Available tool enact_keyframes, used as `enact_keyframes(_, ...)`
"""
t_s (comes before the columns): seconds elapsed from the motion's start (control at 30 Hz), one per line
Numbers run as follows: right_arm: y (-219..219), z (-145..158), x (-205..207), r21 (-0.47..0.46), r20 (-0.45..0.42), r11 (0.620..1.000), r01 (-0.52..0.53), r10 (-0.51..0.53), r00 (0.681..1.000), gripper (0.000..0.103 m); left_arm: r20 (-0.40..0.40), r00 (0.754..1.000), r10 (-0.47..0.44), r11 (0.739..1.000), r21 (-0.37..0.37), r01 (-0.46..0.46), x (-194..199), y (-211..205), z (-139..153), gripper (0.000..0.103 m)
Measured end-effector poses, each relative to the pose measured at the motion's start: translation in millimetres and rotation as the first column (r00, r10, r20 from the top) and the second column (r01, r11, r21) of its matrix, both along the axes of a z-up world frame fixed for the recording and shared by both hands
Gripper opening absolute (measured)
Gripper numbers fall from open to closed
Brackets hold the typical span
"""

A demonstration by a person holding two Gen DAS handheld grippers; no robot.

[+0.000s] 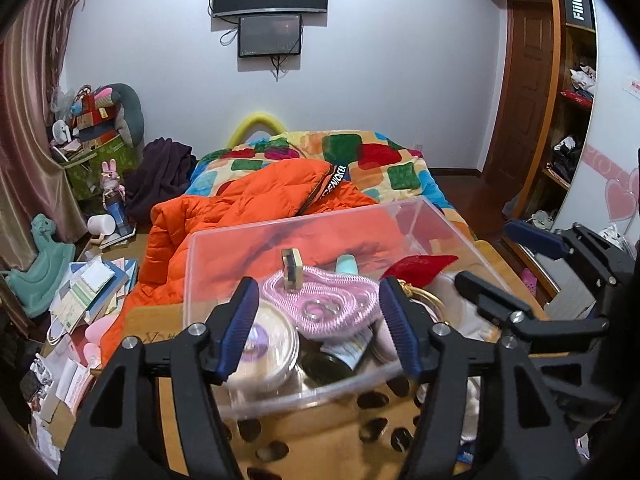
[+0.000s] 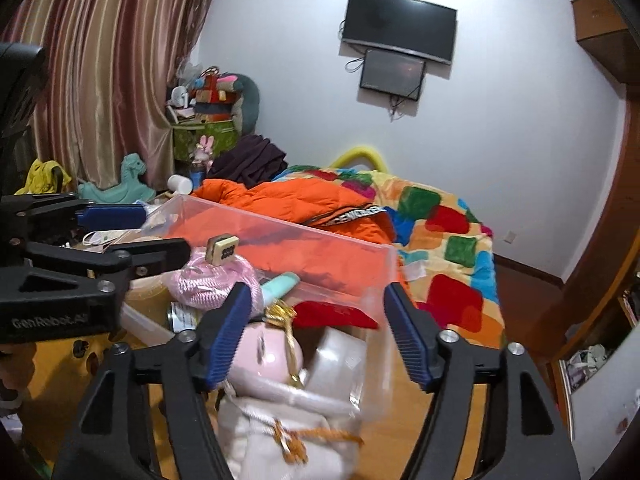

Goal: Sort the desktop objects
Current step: 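Open both tools to drop the small box and teal bottle into the box, then move the left tool to the white drawstring pouch and close on it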

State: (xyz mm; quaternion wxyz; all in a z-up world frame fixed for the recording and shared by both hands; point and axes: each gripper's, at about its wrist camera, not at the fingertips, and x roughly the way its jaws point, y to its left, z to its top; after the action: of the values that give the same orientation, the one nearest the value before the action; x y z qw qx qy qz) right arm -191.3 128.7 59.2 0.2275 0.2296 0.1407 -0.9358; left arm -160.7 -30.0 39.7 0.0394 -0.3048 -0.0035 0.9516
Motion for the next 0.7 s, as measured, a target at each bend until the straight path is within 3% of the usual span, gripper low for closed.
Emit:
enact_keyframes(0.3,40.1,-6.5,22.2,-0.007,0.024,0.997,0.08,-0.08,0.997,0.07,0.015,1.0,0.003,1.0,0.011,-0.003,30.0,3.2,-7.5,0.067)
enact_keyframes(0.7,80.2,-49.8,37.1,0.0,0.147,0.988,0.155,-0.153,0.977,0.071,0.124,0.992,-0.04,0.998,0.059,0.033,48.5,25.2,-44.5,0.067)
